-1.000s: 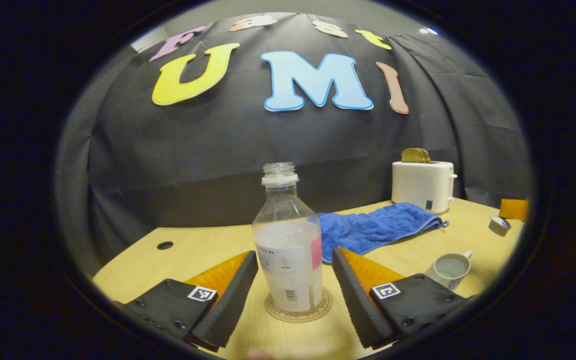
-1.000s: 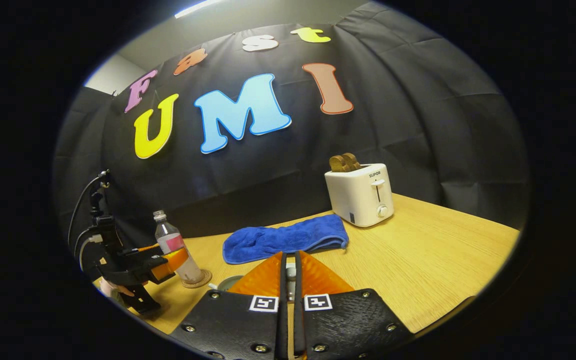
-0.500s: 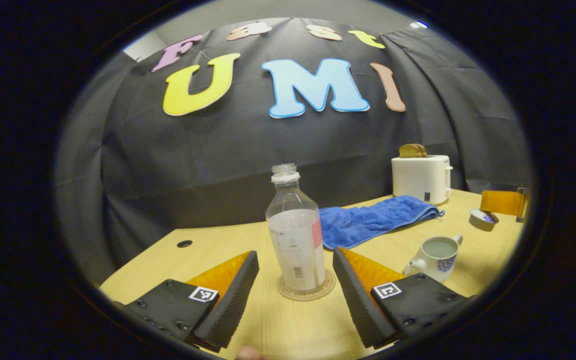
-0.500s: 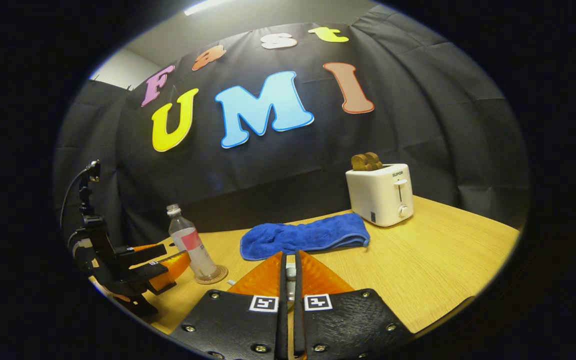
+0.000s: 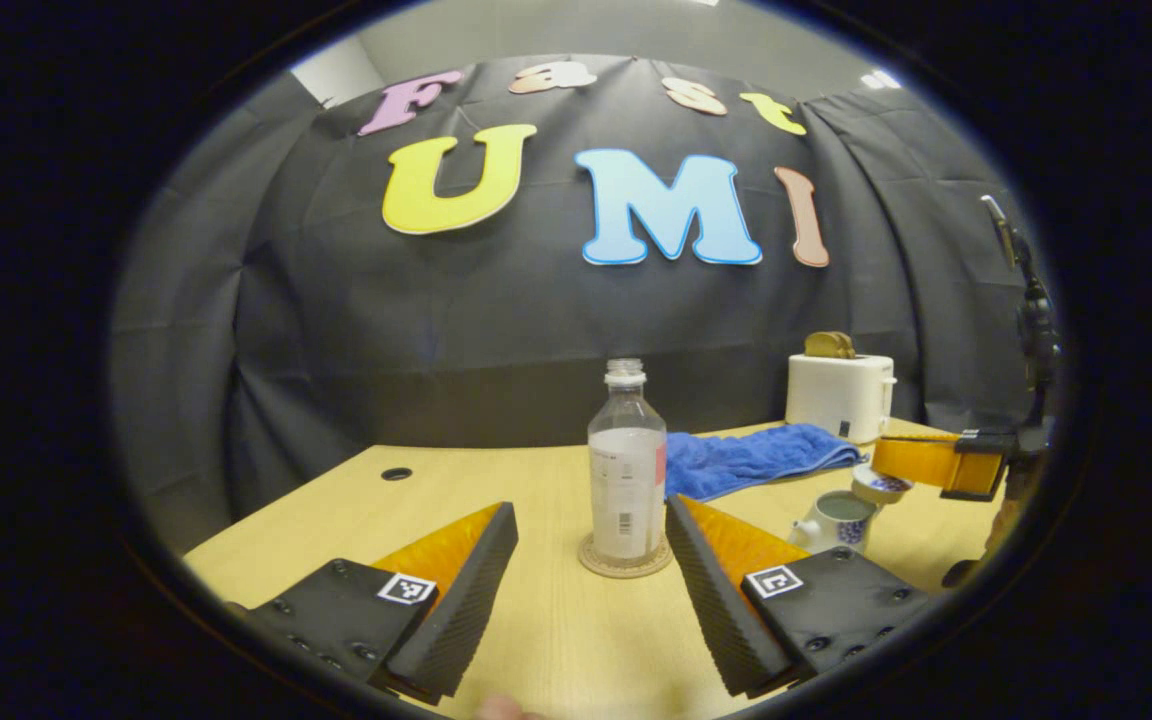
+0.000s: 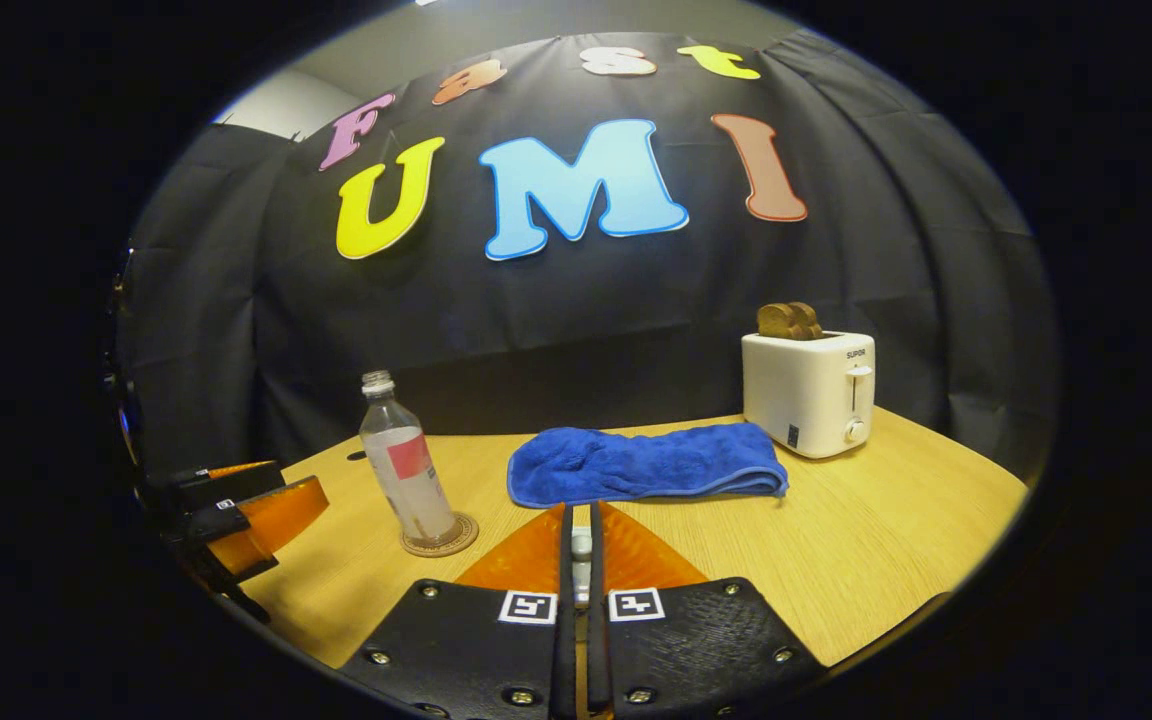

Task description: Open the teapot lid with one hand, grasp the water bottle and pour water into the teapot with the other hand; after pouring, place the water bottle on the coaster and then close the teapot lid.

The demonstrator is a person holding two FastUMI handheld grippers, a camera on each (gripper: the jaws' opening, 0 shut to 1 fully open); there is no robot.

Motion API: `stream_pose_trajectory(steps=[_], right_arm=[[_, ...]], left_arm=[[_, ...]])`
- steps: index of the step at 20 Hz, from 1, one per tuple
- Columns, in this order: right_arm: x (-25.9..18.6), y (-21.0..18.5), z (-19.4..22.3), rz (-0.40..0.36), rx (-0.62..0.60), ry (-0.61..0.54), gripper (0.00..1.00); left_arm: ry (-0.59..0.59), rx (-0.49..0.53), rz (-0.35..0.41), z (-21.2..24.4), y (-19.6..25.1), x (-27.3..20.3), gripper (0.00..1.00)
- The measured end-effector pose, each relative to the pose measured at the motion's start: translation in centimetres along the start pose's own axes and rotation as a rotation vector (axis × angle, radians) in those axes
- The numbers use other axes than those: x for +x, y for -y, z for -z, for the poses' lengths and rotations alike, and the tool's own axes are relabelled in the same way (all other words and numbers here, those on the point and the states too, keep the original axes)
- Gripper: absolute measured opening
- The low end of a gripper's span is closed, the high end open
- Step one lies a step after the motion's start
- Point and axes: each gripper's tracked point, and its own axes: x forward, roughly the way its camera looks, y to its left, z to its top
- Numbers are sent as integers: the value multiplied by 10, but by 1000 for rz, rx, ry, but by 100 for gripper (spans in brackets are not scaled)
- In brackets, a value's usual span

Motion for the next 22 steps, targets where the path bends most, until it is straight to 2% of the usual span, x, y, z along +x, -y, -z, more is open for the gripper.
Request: stream_pose_trajectory(steps=[5, 15, 19, 22], right_arm=[[15, -6, 8, 14, -47, -23, 5], [23, -4, 25, 23, -46, -70, 5], [17, -8, 23, 24, -83, -76, 10], [3, -9, 3, 39, -75, -17, 14]], left_arm=[[15, -15, -12, -5, -16, -17, 100], [40, -34, -30, -14, -24, -38, 100], [53, -43, -19, -21, -20, -47, 100], [62, -44, -13, -24, -16, -54, 100]])
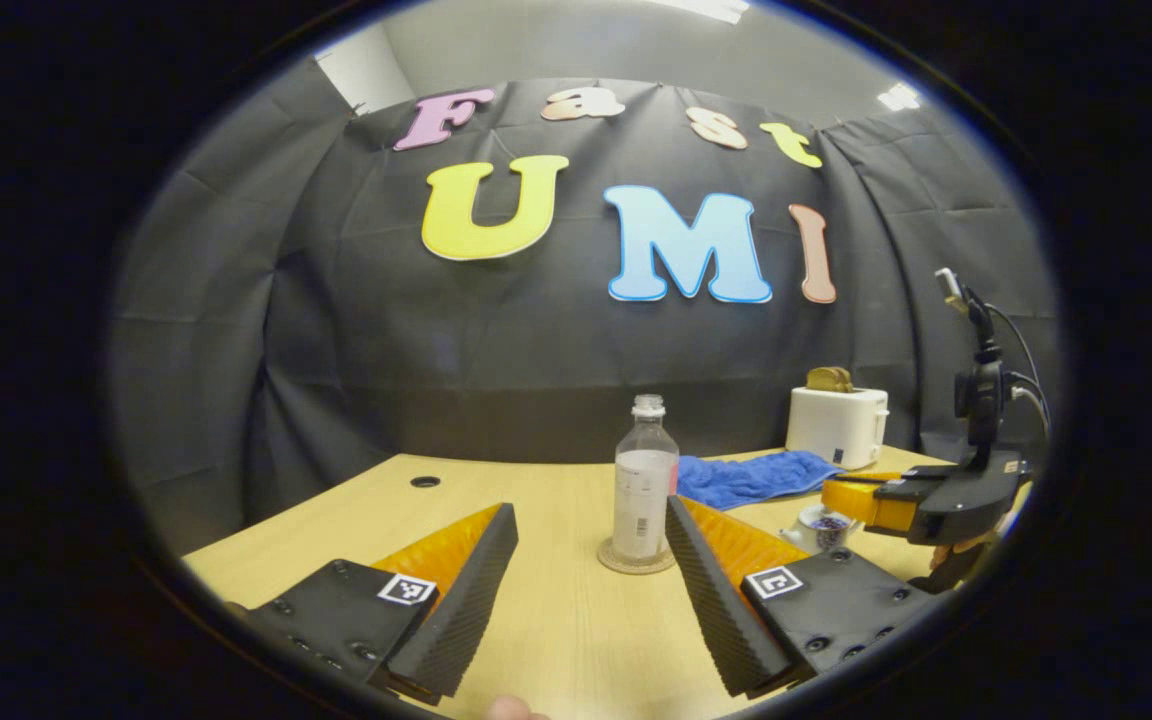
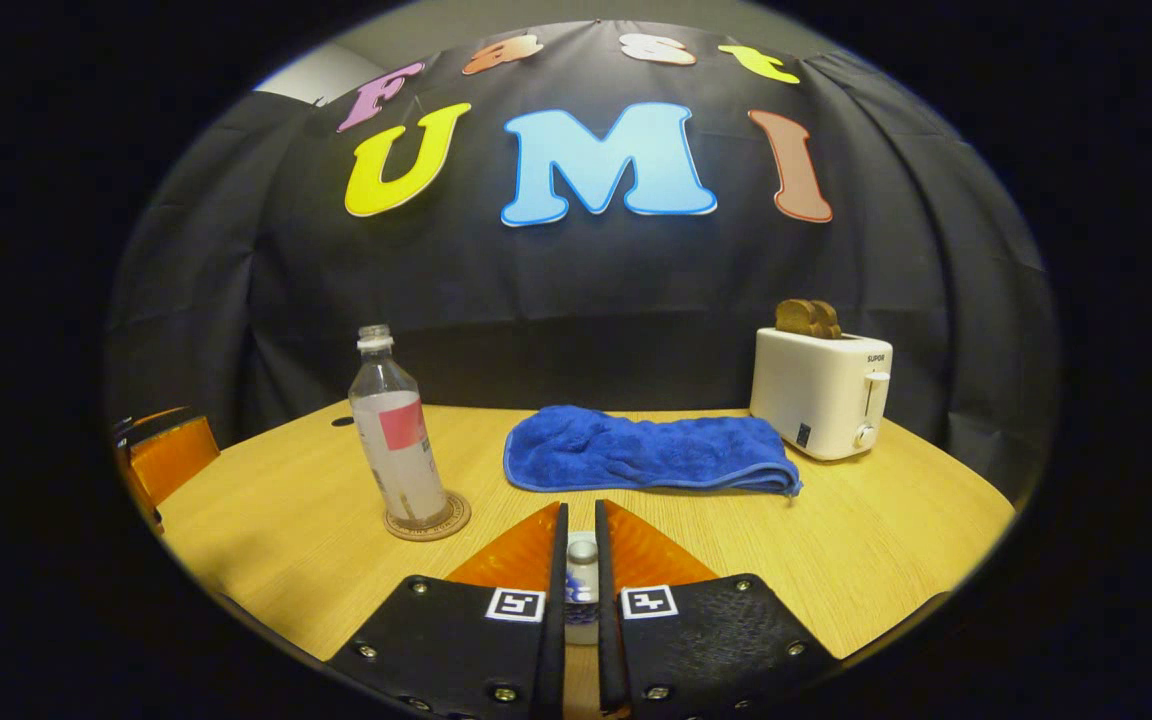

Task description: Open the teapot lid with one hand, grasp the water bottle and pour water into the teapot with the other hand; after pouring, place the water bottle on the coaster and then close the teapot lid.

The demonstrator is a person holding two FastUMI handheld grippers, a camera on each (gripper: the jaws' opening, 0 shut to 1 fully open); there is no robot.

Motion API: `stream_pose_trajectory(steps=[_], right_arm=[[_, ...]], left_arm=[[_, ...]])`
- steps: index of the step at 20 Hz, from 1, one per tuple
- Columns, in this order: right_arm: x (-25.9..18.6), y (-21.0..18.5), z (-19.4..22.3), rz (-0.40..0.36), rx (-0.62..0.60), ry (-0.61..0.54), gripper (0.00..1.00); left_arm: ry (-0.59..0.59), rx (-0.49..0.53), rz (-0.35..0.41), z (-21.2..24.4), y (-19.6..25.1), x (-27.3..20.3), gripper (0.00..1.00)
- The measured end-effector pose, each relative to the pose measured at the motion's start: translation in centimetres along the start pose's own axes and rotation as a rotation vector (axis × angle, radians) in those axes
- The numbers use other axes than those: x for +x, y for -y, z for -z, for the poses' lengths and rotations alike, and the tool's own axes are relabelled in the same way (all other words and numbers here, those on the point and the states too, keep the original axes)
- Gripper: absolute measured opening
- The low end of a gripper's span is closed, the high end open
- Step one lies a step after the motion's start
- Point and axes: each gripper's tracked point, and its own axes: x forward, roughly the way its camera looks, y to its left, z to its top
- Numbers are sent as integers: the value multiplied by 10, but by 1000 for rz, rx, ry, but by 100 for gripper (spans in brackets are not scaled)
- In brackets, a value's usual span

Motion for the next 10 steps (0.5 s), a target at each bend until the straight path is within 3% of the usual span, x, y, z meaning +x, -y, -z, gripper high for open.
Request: stream_pose_trajectory(steps=[6, 10], right_arm=[[-55, -20, -25, -4, 17, 103, 13], [-79, -29, -20, 3, 1, 137, 14]], left_arm=[[10, -34, 18, 4, 19, -17, 100], [13, -88, 19, 13, 31, -30, 100]])
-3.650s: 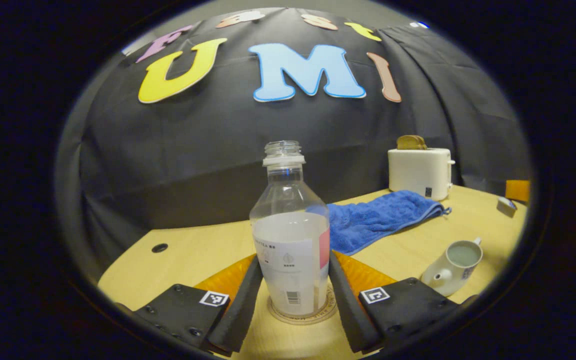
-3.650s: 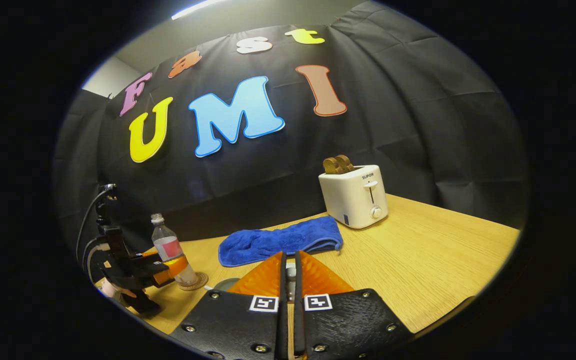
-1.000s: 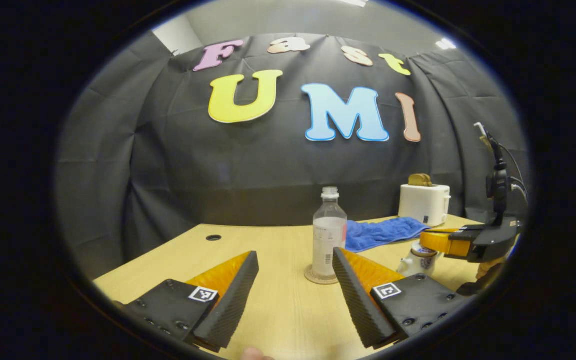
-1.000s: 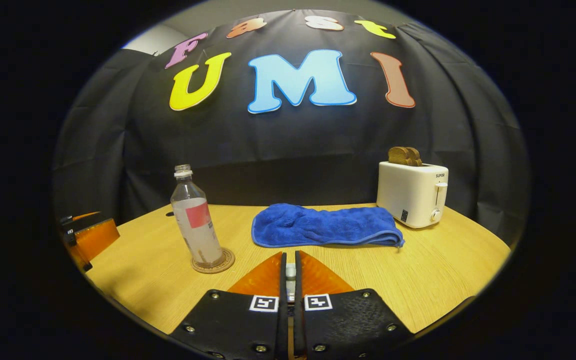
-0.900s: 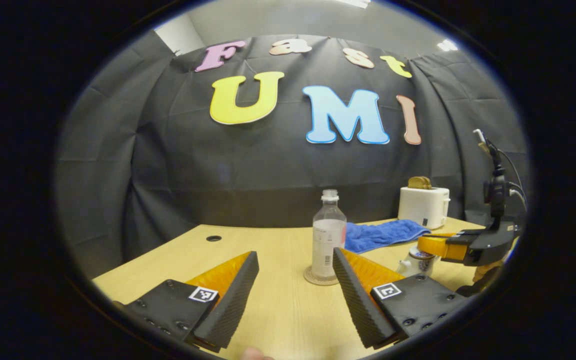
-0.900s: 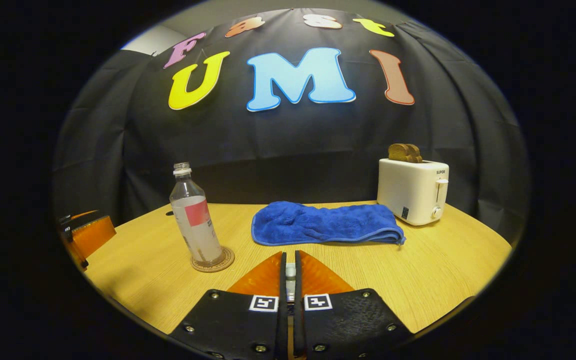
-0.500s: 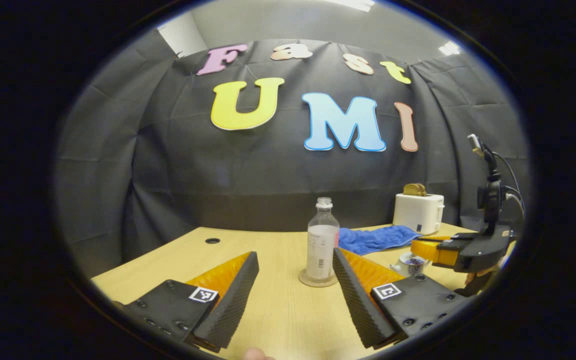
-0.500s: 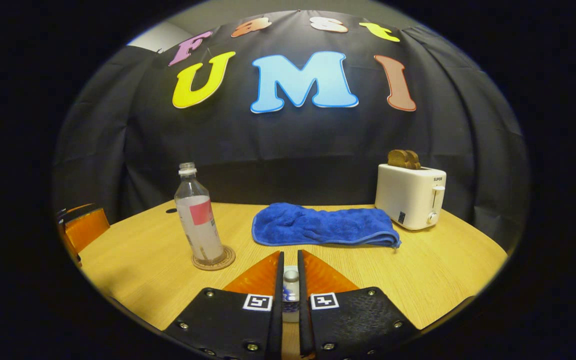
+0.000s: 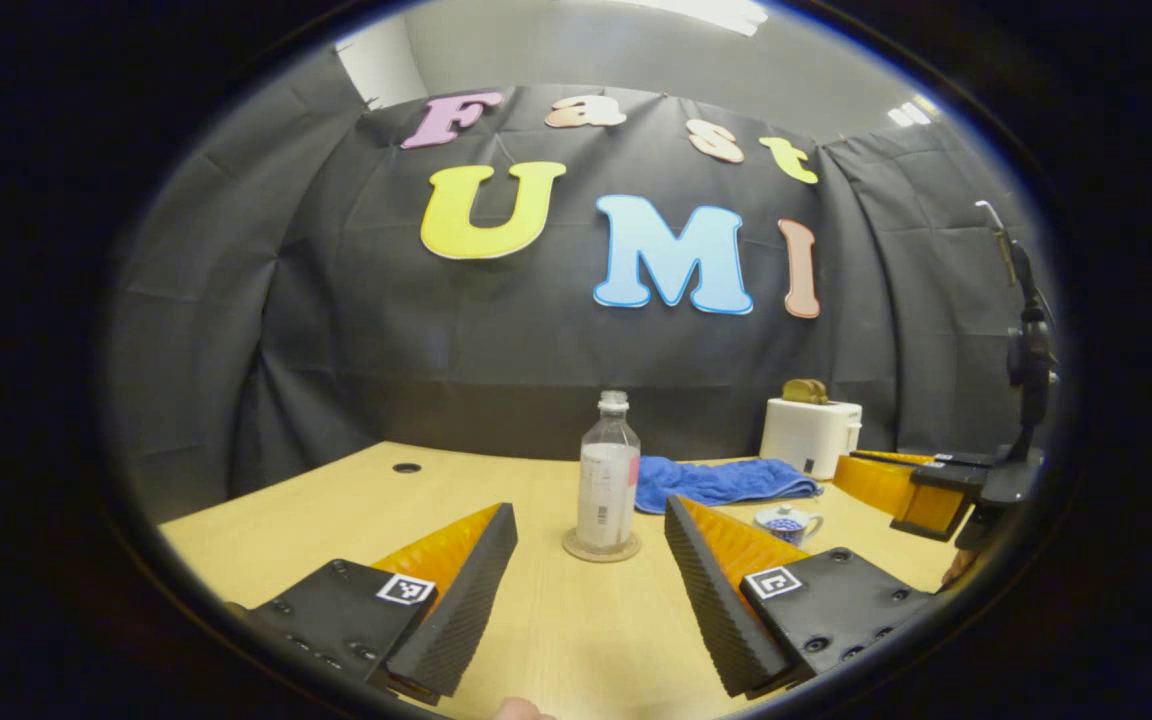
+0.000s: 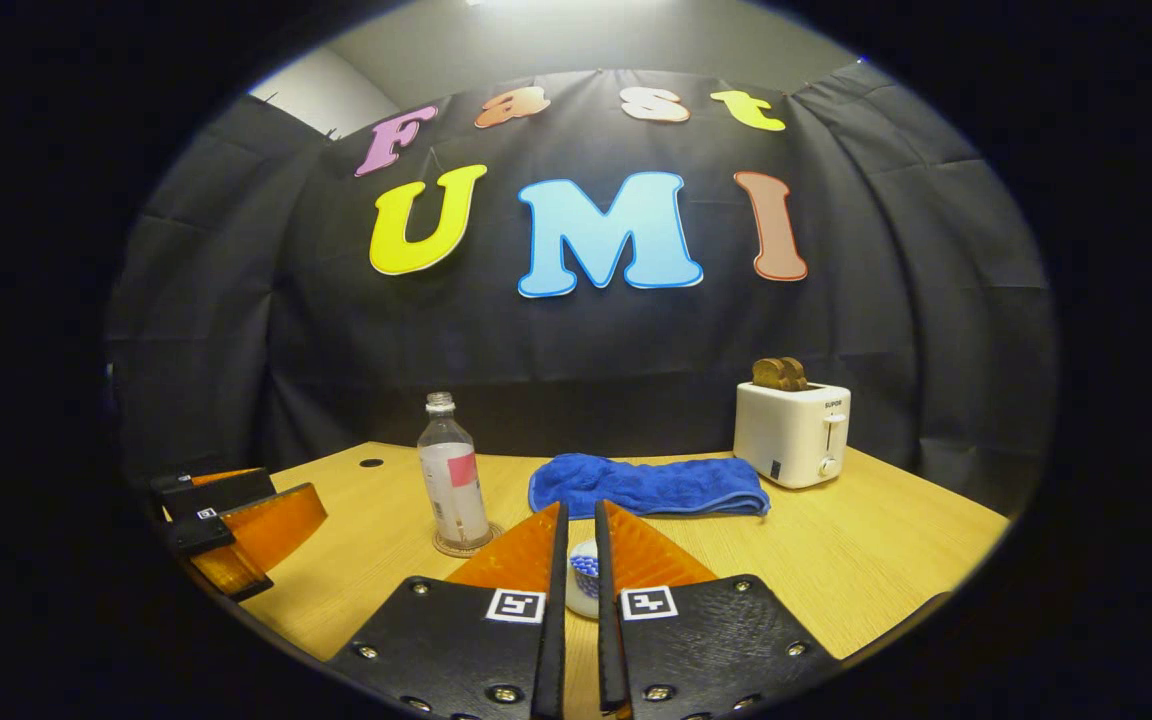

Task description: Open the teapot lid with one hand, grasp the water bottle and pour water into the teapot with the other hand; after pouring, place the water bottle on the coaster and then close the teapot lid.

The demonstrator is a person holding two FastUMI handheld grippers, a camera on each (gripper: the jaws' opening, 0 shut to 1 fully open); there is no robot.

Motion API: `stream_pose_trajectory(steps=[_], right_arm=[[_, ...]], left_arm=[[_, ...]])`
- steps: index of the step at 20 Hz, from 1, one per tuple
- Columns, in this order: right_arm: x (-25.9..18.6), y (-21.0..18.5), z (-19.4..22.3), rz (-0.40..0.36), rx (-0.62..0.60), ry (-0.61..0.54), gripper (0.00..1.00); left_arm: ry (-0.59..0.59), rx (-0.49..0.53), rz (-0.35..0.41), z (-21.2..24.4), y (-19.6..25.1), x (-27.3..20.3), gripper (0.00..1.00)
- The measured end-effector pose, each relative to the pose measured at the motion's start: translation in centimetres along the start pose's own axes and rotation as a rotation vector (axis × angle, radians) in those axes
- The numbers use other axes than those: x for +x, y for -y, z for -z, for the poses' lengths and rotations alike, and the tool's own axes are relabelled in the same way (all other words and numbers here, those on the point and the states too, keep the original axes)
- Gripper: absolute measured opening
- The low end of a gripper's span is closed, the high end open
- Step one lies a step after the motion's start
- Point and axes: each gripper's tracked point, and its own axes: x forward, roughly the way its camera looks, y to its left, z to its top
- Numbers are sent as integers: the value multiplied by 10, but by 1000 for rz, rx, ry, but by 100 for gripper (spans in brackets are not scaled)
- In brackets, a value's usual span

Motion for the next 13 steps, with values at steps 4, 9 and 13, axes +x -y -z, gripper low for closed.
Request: stream_pose_trajectory(steps=[4, 9, 13], right_arm=[[-9, -7, 27, -7, 2, -46, 13], [-10, -7, 49, 0, 30, -75, 13], [-9, -7, 60, -5, 32, -92, 14]], left_arm=[[-12, -41, -20, 16, 3, -8, 100], [11, -39, -60, 25, -3, -17, 100], [3, 12, -78, 35, -3, -20, 100]])
